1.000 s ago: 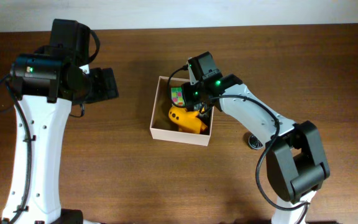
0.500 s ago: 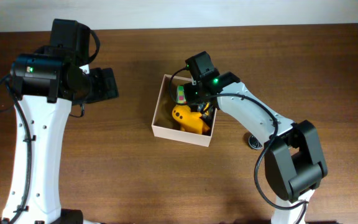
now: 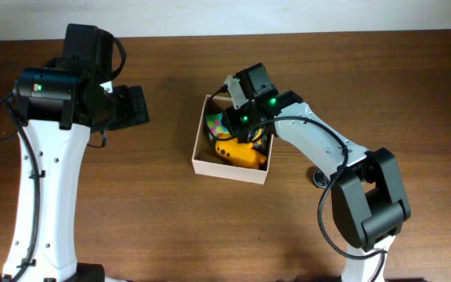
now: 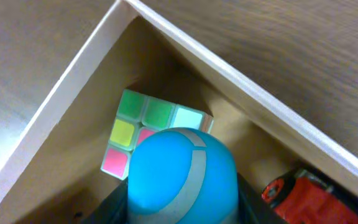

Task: Pack container
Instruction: 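Lower the blue ball into the box and release it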

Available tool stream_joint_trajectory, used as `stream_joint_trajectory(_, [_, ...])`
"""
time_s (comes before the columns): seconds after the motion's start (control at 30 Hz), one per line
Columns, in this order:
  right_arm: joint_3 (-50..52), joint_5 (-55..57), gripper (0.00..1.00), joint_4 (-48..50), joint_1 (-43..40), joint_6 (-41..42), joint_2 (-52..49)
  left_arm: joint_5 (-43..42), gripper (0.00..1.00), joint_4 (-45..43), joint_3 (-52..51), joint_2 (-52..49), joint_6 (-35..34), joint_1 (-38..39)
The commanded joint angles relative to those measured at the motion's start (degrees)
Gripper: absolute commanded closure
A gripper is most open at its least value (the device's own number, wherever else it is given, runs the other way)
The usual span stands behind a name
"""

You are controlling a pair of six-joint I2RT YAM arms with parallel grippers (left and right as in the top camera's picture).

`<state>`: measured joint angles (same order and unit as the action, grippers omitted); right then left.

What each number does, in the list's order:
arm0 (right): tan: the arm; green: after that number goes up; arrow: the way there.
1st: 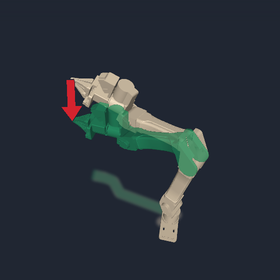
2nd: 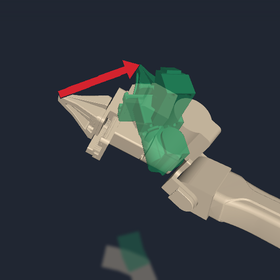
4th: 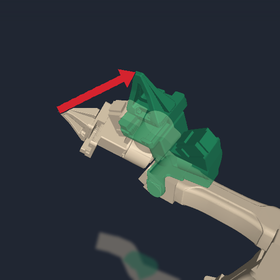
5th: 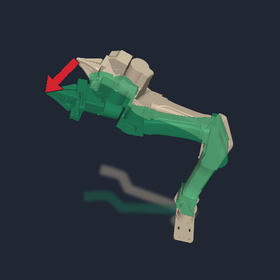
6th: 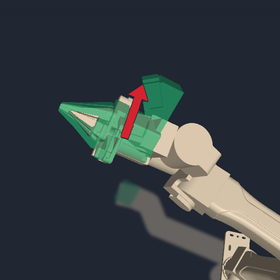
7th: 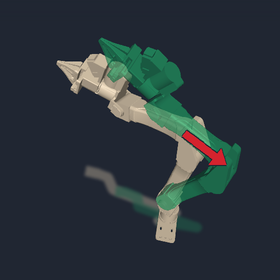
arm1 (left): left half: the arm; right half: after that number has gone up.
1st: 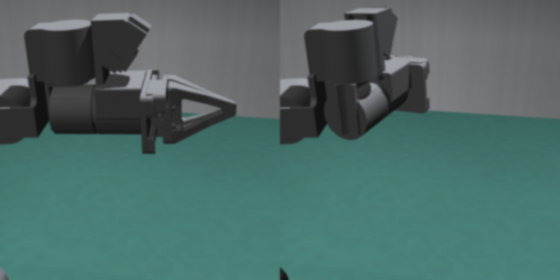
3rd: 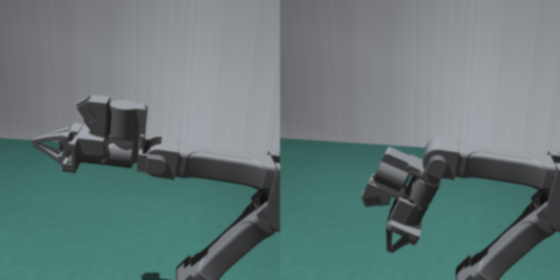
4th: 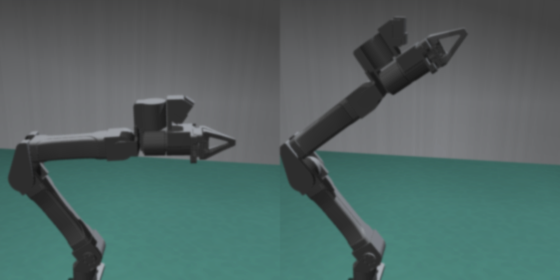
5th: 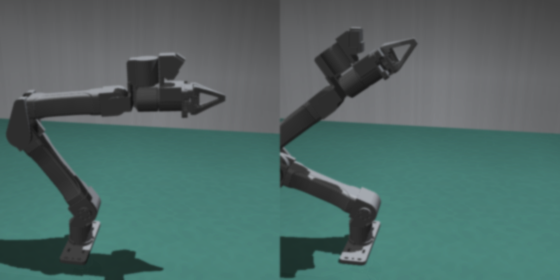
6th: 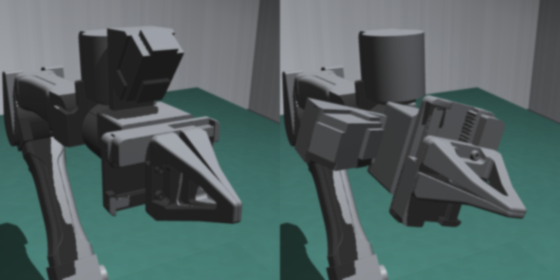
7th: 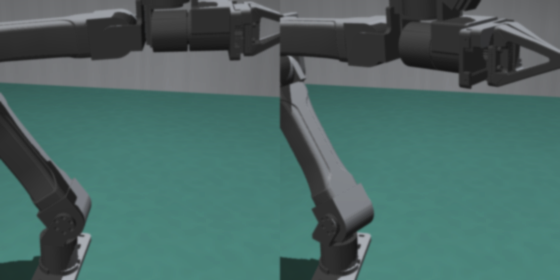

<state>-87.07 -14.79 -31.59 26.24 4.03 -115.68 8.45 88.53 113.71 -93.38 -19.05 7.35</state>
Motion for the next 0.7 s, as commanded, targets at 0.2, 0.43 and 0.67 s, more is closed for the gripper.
stream_joint_trajectory(0.2, [-5.3,2.4,0.62,-6.8,0.4,0.2,1.5,0.6,0.01,0.0,0.4,0.1,0.7,-0.1])
stream_joint_trajectory(0.43, [-6.1,12.2,0.62,-12.5,0.4,2.5,1.4,0.6,0.01,0.1,0.4,0.1,0.7,-0.1])
stream_joint_trajectory(0.67, [-6.1,12.7,0.41,-12.6,0.4,2.4,1.0,0.6,0.01,0.0,0.4,0.1,0.7,-0.1])
